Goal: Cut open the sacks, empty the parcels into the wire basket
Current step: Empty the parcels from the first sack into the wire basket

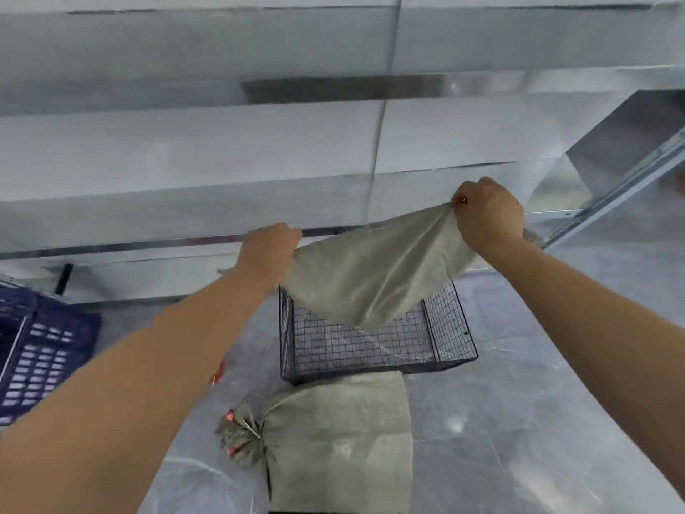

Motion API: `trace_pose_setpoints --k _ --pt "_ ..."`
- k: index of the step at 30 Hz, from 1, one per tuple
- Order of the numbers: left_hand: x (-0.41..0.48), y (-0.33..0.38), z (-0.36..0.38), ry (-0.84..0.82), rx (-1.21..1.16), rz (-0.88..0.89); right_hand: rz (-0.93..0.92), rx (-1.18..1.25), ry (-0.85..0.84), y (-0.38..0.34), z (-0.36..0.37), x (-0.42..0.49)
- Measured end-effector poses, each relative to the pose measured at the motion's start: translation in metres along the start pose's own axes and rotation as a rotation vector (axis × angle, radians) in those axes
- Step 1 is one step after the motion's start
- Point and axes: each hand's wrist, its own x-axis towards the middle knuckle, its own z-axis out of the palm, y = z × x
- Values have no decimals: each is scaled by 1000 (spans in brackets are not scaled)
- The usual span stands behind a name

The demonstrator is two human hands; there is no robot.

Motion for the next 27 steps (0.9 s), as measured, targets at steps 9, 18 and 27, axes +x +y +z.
trace_pose_setpoints --k 9,18,27 --pt "-41 -2 -122 90 -51 34 103 -38 -69 -7 -112 -17" --pt "-69 0 -152 136 -4 56 105 22 -3 -14 -149 -45" --pt "-78 -8 -177 262 7 54 123 83 72 -23 -182 -54"
